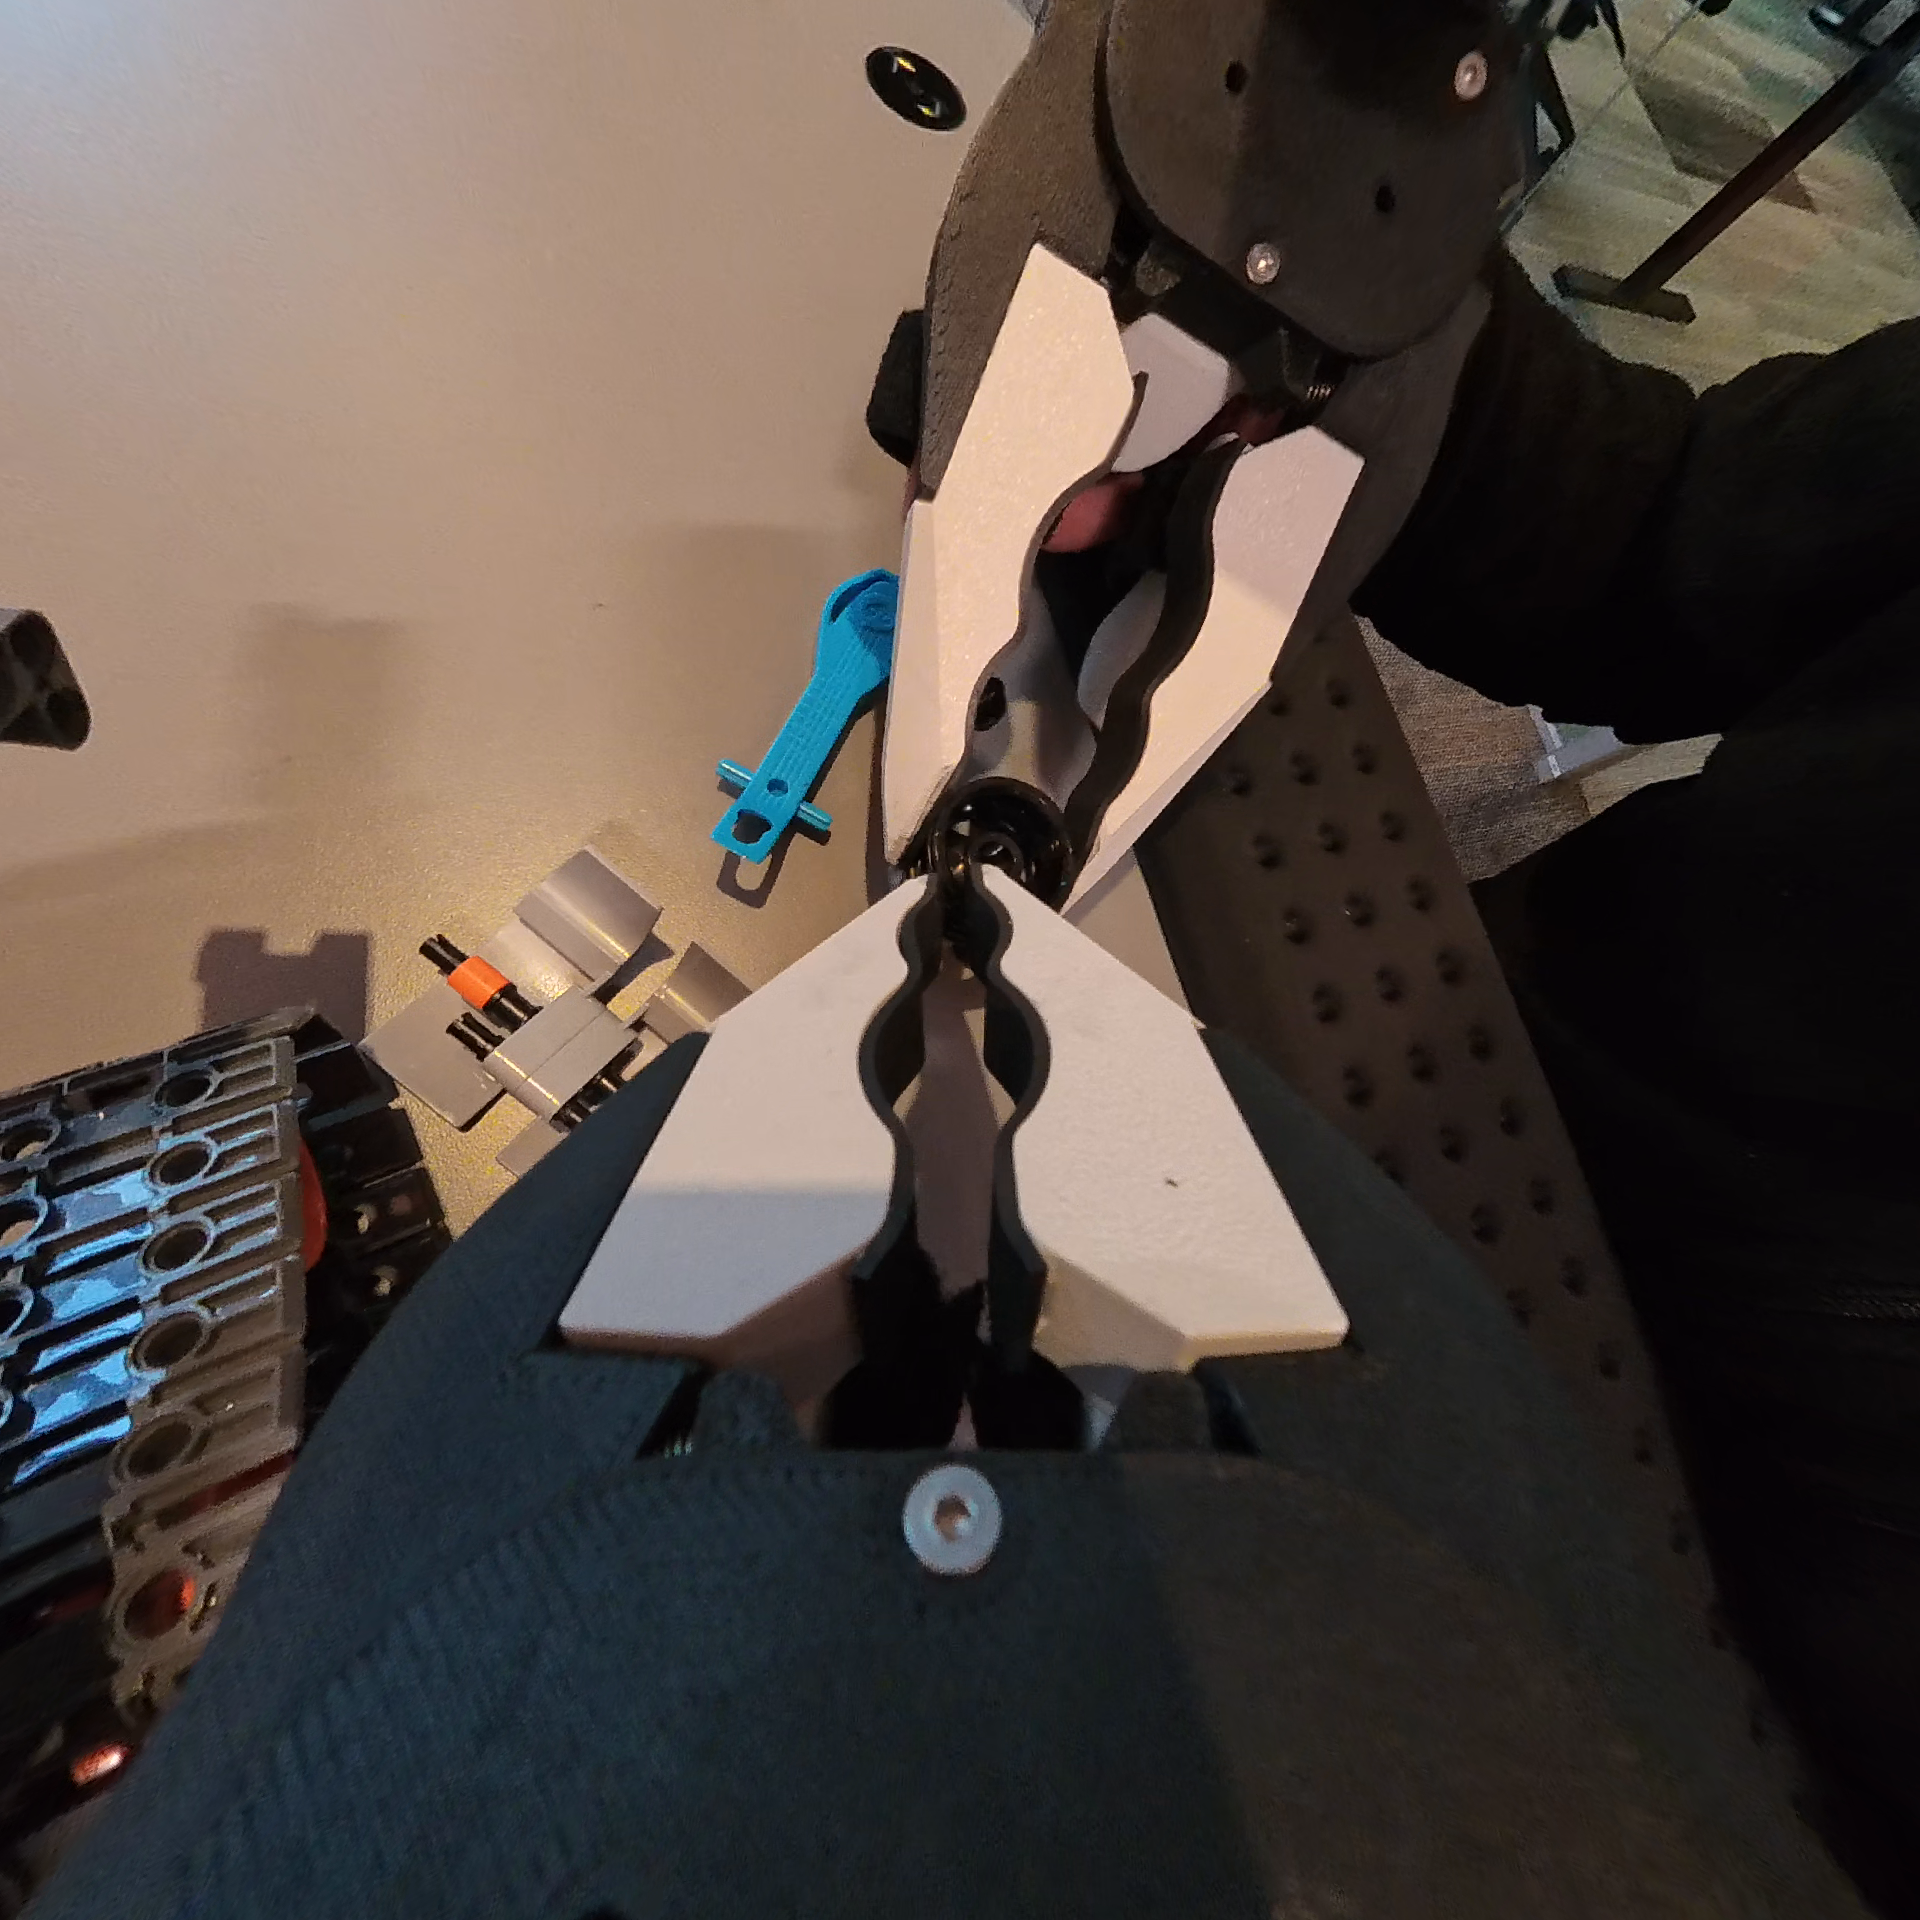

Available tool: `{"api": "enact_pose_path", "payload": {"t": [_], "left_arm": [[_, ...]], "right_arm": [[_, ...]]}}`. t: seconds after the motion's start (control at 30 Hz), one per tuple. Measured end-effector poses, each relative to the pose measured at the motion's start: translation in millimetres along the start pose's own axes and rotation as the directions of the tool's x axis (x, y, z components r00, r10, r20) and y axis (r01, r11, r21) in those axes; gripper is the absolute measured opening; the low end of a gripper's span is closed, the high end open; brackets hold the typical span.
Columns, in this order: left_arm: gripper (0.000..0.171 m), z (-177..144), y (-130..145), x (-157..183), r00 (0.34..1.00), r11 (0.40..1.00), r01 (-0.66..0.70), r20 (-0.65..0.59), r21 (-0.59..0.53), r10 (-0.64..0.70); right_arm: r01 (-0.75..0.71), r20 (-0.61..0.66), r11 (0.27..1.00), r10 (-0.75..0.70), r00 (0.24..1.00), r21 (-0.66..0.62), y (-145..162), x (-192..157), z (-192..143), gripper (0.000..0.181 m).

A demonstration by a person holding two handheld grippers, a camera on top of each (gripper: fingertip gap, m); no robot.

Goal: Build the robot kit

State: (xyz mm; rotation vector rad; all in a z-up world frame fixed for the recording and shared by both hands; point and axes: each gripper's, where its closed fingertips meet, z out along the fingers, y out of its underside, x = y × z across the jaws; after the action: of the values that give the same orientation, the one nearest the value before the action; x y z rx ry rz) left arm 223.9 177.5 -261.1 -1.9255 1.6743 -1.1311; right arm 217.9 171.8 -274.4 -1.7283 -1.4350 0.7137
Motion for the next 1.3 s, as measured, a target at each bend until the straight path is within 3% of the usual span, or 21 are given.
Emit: {"api": "enact_pose_path", "payload": {"t": [0.3,0.87,1.3], "left_arm": [[0.001,2.8,1.1,-2.9,0.998,0.999,-0.041,0.057,-0.016,0.042],[0.000,7.6,5.0,-7.1,0.958,0.981,-0.172,0.216,-0.091,0.188],[0.001,8.6,4.8,-8.9,0.939,0.969,-0.206,0.251,-0.138,0.235]], "right_arm": [[-0.052,0.057,0.999,0.053,0.997,-0.014,3.6,0.2,1.3,0.027],[-0.023,0.060,0.998,0.027,0.998,-0.065,7.8,-1.2,4.6,0.027],[-0.013,0.003,0.996,0.013,1.000,-0.089,4.8,1.5,0.9,0.029]]}}
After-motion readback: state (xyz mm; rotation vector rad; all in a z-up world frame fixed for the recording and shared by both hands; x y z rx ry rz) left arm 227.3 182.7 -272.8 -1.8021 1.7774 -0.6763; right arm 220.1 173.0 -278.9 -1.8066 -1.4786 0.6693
